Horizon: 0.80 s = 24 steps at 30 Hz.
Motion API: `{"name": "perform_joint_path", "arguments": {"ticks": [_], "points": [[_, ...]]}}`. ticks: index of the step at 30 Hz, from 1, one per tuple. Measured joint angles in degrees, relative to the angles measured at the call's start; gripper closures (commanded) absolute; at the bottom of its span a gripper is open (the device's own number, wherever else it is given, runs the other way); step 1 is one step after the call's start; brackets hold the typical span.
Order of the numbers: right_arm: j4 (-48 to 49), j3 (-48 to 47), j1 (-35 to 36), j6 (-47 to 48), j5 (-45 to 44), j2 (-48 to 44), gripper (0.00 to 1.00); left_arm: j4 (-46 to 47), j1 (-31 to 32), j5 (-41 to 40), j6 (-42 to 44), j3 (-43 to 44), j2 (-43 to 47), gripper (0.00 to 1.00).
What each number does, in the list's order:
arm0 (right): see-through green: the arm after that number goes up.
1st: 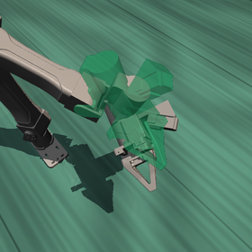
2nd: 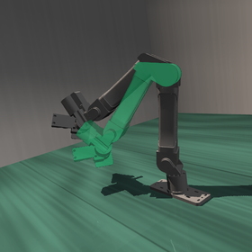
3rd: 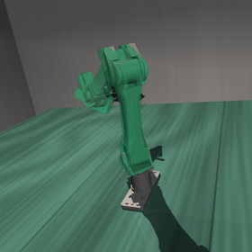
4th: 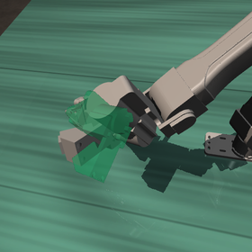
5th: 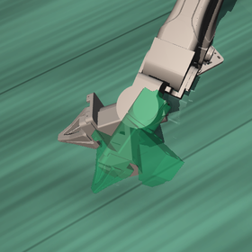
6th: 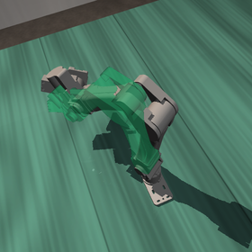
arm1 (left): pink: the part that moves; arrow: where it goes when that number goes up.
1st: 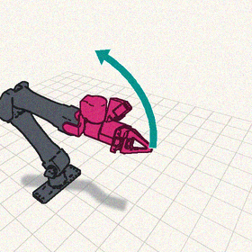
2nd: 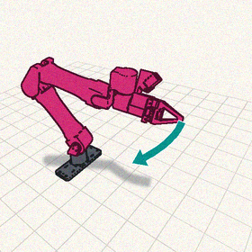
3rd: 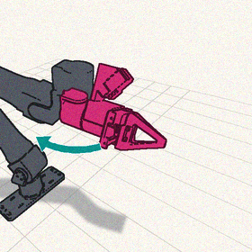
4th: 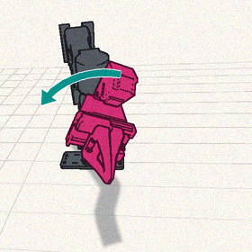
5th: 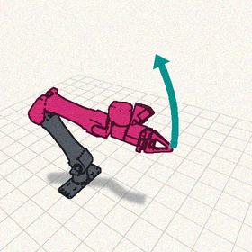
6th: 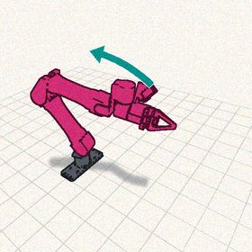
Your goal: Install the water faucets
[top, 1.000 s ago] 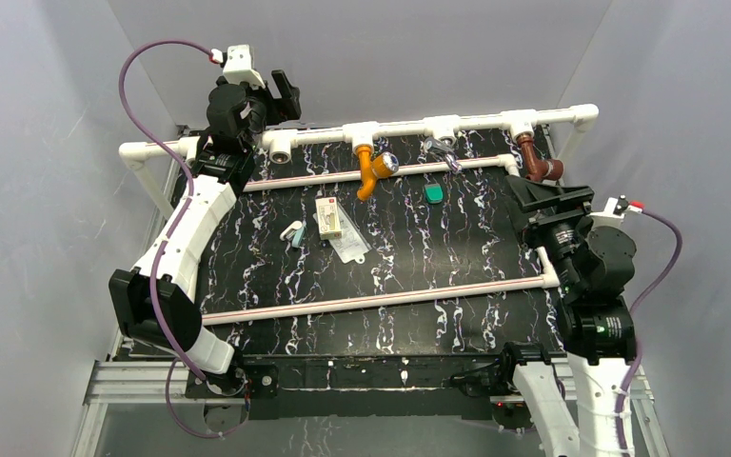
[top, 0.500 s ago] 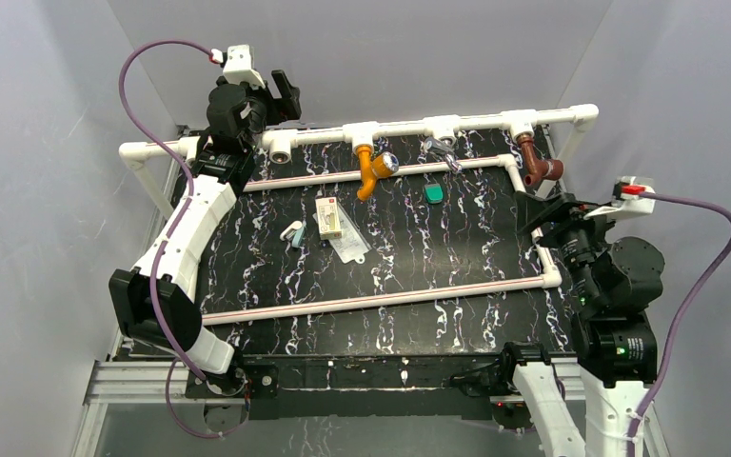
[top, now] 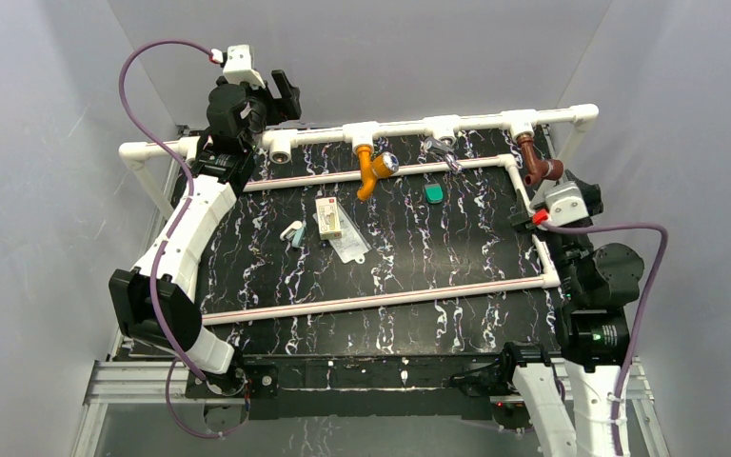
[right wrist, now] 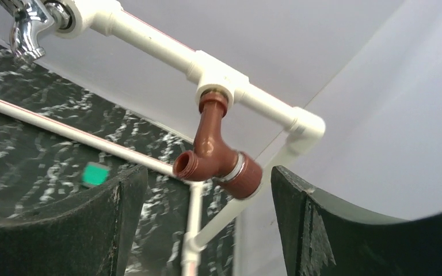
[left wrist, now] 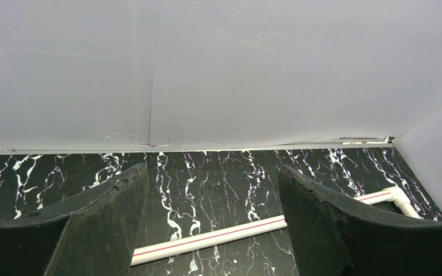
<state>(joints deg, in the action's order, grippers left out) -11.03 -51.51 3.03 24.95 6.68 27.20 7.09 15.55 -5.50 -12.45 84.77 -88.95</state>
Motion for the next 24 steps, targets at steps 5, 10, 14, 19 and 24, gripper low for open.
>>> {"name": "perform_joint_path", "arguments": {"ticks": [5,10,14,19,24], "points": [[5.8,2.7,0.0,12.4,2.5,0.7,0.14,0.0,0.0,0.0,0.0,0.0,0.0,0.21],[9.6,4.6,0.4,21.0,2.9,2.7,0.14,0.0,0.0,0.0,0.0,0.0,0.0,0.21],[12.2,6.0,0.5,26.7,2.2,4.5,0.16,0.1,0.0,0.1,-0.1,0.0,0.0,0.21],[17.1,7.0,1.1,31.1,-0.2,7.1,0.2,0.2,0.0,0.2,-0.2,0.0,-0.1,0.21],[19.4,7.4,1.5,33.7,-2.1,9.6,0.28,0.3,0.0,0.2,-0.2,0.0,-0.1,0.21]]}}
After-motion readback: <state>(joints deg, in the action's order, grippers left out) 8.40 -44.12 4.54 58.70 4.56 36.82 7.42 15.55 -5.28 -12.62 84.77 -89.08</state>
